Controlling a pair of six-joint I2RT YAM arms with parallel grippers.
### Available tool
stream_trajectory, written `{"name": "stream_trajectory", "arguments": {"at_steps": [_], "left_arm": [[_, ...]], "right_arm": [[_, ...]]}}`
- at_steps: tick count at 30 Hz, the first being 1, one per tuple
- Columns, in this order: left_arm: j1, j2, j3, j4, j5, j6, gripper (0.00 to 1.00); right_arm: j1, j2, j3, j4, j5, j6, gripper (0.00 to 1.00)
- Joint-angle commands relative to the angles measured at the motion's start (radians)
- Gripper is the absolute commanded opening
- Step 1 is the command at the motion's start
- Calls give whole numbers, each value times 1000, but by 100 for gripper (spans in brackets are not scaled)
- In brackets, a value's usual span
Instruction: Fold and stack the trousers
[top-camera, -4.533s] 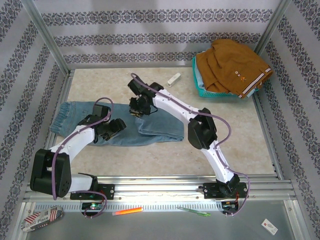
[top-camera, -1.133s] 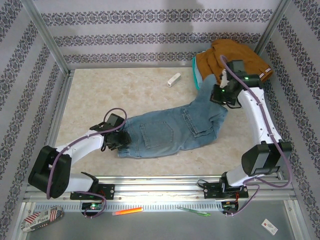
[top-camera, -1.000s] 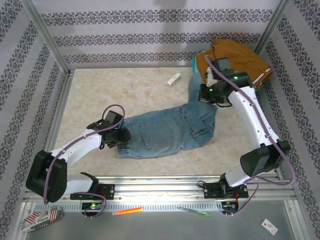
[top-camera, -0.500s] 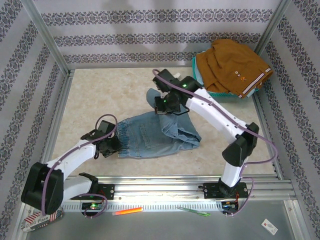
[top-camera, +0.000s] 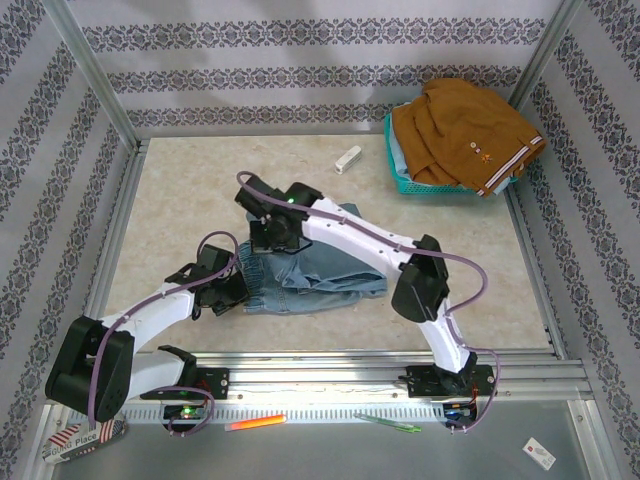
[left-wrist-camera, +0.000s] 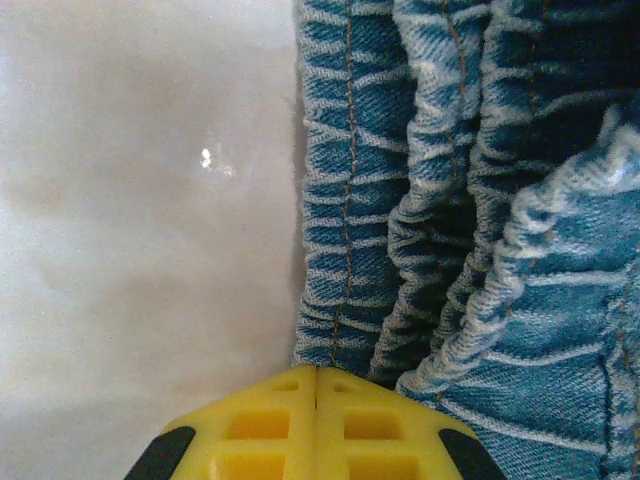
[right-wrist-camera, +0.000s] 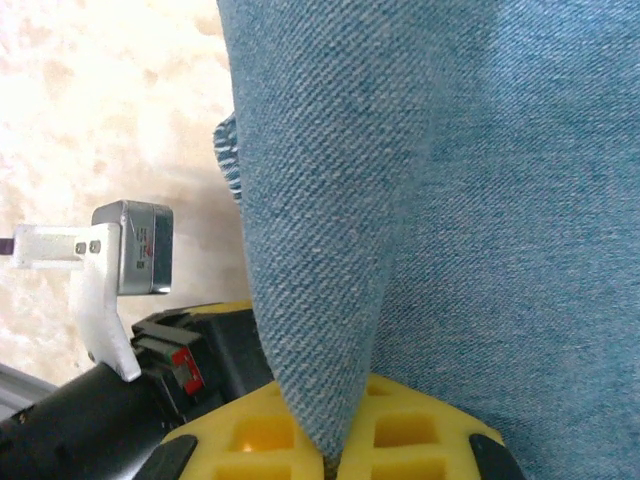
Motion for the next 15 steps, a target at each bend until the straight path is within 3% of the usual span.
{"name": "stream_trajectory", "arguments": {"at_steps": [1, 4, 5, 7, 10, 15], "left_arm": [[6, 8, -24, 26, 36, 14, 0], [5, -22, -21, 6, 30, 6, 4], [7, -34, -15, -11, 27, 6, 10], [9, -80, 12, -101, -14, 0, 27], [16, -215, 45, -245, -90, -17, 41], [32, -446, 113, -455, -182, -35, 48]], "right_arm": [[30, 41, 54, 69, -3, 72, 0], [41, 80, 31, 92, -34, 101, 0], [44, 84, 18, 112, -59, 110, 6], [44, 79, -15, 152, -131, 128, 28], [35, 11, -88, 225, -189, 143, 39], [-14, -180, -287, 362, -257, 157, 43]]}}
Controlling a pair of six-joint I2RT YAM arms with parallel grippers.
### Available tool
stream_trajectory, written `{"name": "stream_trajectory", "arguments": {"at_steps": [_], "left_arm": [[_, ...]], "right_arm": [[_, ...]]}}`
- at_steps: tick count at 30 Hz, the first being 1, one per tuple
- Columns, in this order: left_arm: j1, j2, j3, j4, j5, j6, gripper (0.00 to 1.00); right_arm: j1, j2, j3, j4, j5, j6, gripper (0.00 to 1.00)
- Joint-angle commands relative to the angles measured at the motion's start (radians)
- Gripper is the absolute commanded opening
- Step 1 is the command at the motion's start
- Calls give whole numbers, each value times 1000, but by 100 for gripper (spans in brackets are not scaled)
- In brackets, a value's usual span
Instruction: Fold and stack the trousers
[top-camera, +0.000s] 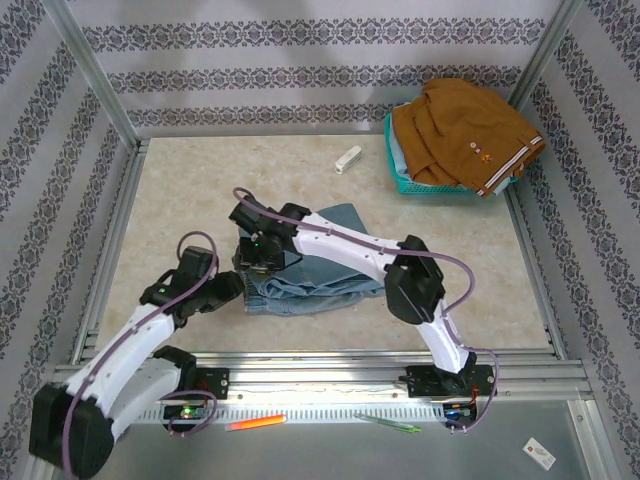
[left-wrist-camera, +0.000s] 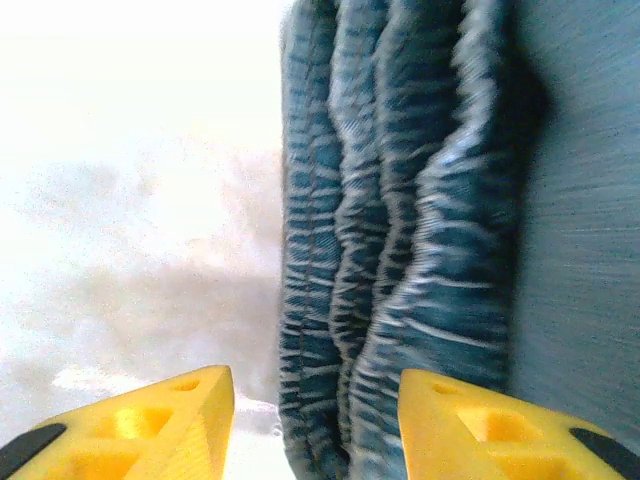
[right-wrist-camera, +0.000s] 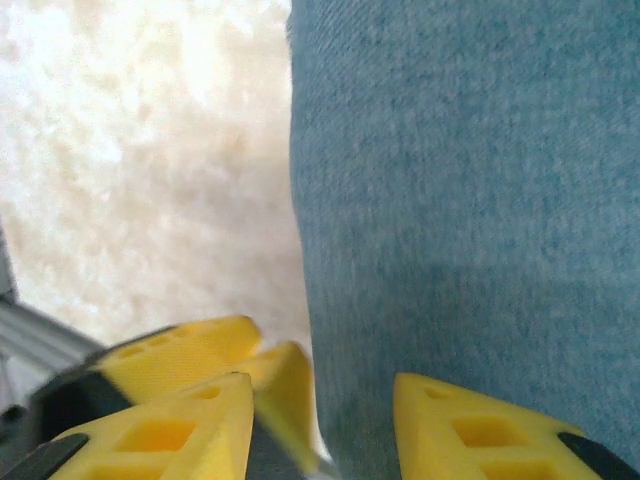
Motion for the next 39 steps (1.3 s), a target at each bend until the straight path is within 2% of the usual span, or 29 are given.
{"name": "stream_trajectory", "arguments": {"at_steps": [1, 4, 6, 9, 11, 12, 13, 17, 22, 26, 31, 36, 39], "left_arm": [[16, -96, 73, -206, -85, -17, 48], [17, -99, 149, -256, -90, 16, 47], [16, -57, 214, -254, -81, 49, 47], [15, 63, 326, -205, -46, 87, 45], [3, 174, 421, -164, -19, 101, 43], [-9, 218, 458, -142, -15, 109, 43], [-23, 271, 498, -119, -13, 117, 42], [-59, 455, 584, -7, 10, 112, 39], [-63, 534, 467, 135, 49, 83, 24], [-63, 431, 208, 233, 45, 22, 18], [-63, 318, -67, 325, 50, -29, 14], [-63, 296, -161, 332, 21, -26, 13], [-63, 273, -128, 258, 19, 8, 13]], "right_arm": [[-42, -203, -117, 115, -57, 20, 44], [-103, -334, -249, 104, -13, -25, 44], [-161, -424, -352, 95, 14, -49, 39], [-268, -550, -515, 110, 37, -80, 22], [-347, -609, -605, 118, 40, -102, 6], [-375, -629, -647, 125, 39, -110, 3], [-409, -644, -686, 138, 36, -117, 0], [-504, -659, -822, 194, -24, -156, 0], [-509, -666, -1027, 295, -70, -150, 0], [-481, -677, -1201, 422, -74, -96, 0], [-458, -676, -1316, 487, -24, -79, 0], [-469, -651, -1339, 494, -16, -91, 0], [-473, -688, -1299, 420, -18, -114, 0]]}}
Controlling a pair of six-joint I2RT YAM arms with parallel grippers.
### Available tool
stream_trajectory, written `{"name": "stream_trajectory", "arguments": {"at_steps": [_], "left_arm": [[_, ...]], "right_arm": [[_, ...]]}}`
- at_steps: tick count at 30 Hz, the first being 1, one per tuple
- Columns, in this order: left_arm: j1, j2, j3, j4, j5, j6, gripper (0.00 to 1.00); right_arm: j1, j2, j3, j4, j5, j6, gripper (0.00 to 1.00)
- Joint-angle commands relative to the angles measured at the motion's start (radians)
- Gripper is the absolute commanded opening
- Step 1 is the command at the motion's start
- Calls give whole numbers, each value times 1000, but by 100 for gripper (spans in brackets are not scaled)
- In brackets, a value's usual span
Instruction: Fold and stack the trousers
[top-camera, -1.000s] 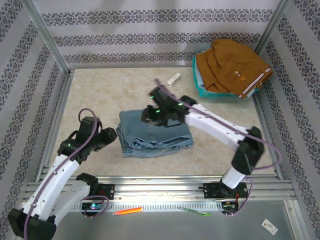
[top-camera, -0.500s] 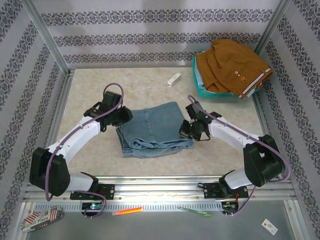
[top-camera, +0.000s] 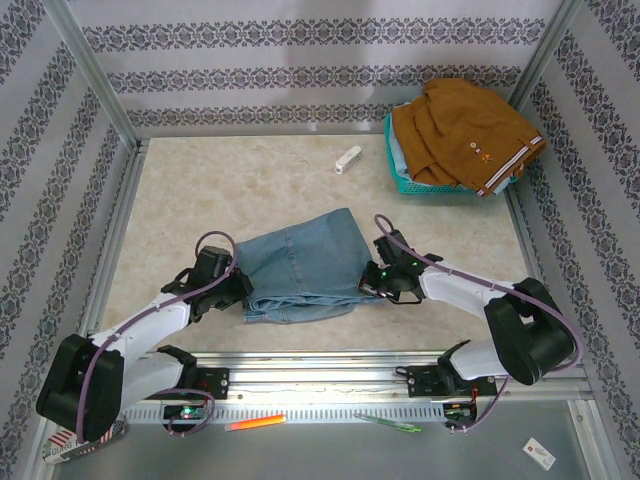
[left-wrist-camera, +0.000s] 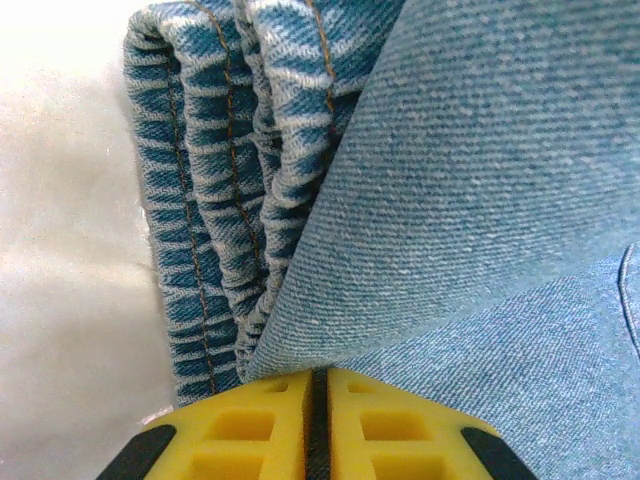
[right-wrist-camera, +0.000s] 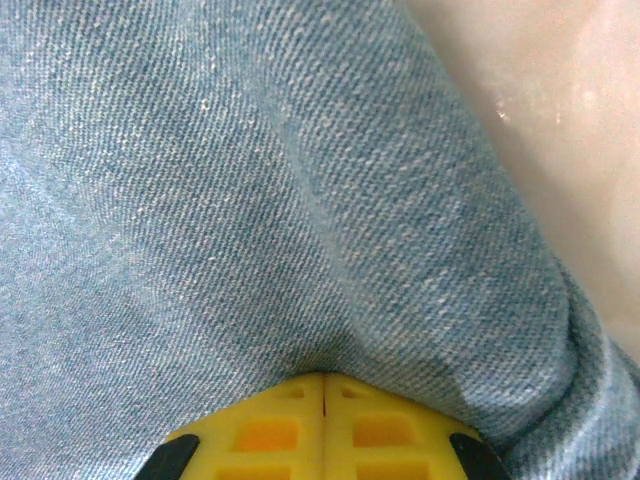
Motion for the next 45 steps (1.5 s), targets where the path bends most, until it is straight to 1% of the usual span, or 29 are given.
{"name": "stream_trajectory", "arguments": {"at_steps": [1, 3, 5, 7, 9, 11, 13, 16, 19, 22, 25, 28, 31, 33, 35, 41, 45], "left_arm": [[-11, -14, 15, -168, -31, 35, 15], [-12, -57, 100, -265, -44, 71, 23], [-10, -93, 217, -372, -74, 121, 40], [-9, -106, 322, -451, -114, 157, 51], [-8, -99, 393, -487, -116, 179, 53], [-8, -74, 439, -503, -90, 183, 54], [-9, -51, 456, -492, -68, 175, 54], [-7, -32, 451, -440, -63, 155, 54], [-2, 26, 458, -368, -46, 152, 53], [13, 143, 466, -262, -20, 159, 52], [45, 282, 463, -163, -14, 165, 47], [85, 405, 444, -103, -4, 168, 43], [148, 460, 405, -83, -20, 157, 40], [200, 459, 359, -40, 18, 130, 40], [227, 444, 327, -24, 45, 117, 40], [231, 327, 337, -87, 96, 140, 45], [232, 250, 358, -143, 114, 145, 48]], "right_arm": [[5, -5, 4, -154, 42, -23, 0], [30, -74, 77, -229, 60, -34, 0], [74, -121, 179, -294, 92, -44, 4], [121, -125, 252, -294, 100, -28, 5], [169, -84, 302, -246, 82, 8, 3], [239, 1, 362, -184, 71, 44, 0], [307, 98, 414, -112, 46, 80, 0], [393, 253, 476, 25, -7, 133, 0], [455, 371, 480, 133, -35, 188, 0], [504, 421, 442, 163, -15, 219, 0], [540, 424, 387, 180, 14, 242, 0], [551, 436, 339, 211, 41, 259, 0], [548, 466, 303, 239, 64, 272, 0], [549, 475, 290, 242, 65, 272, 0], [549, 453, 284, 229, 65, 260, 0], [552, 273, 389, 39, 113, 145, 0], [557, 185, 450, 30, 95, 110, 0]]}}
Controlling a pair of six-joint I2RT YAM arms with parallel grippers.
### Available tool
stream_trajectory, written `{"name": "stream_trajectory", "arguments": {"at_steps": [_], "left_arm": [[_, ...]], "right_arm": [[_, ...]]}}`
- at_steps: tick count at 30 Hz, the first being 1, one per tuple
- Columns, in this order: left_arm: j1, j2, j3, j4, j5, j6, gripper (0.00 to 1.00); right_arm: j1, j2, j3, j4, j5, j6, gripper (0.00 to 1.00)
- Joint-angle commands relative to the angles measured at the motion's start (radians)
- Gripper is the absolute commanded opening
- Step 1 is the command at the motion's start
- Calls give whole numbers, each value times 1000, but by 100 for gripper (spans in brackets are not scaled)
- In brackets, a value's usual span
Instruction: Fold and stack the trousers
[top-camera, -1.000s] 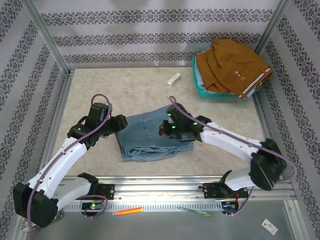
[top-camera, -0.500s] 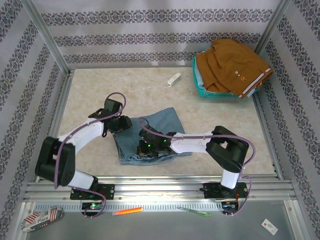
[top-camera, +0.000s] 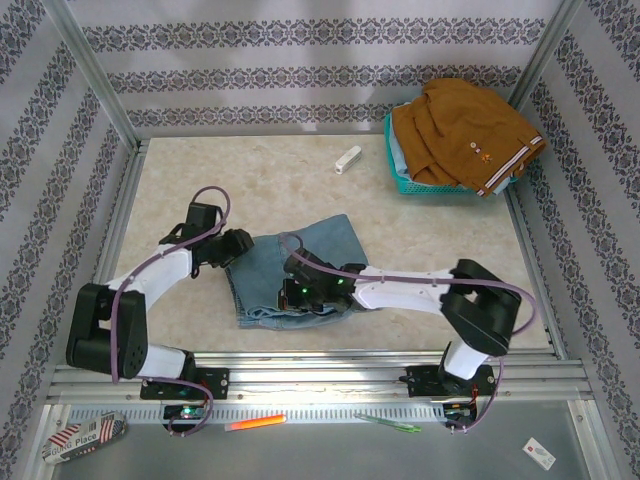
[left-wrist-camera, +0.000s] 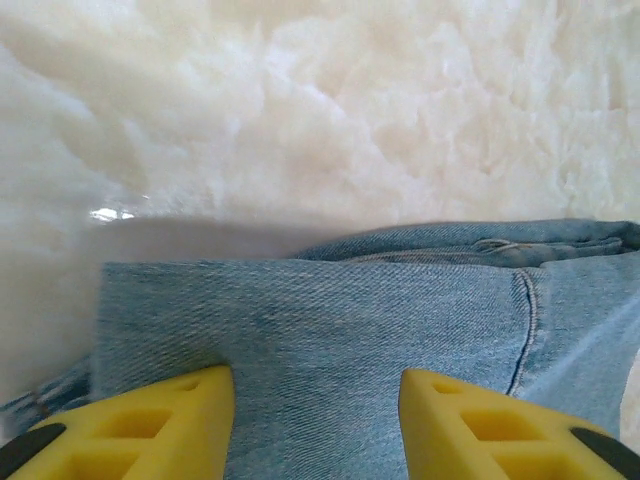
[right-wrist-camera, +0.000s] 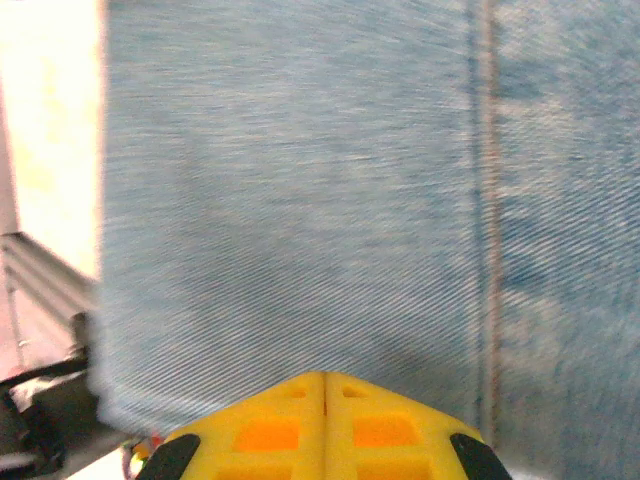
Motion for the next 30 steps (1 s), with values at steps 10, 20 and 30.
{"name": "stream_trajectory", "arguments": {"at_steps": [10, 20, 30], "left_arm": [[19, -57, -30, -59, -14, -6, 49], [38, 31, -7, -50, -27, 3, 49], [19, -204, 83, -277, -55, 14, 49]], "right_arm": [[25, 194, 217, 41, -97, -1, 0], [106, 371, 97, 223, -150, 124, 0], [-40, 7, 65, -71, 5, -86, 0]]}}
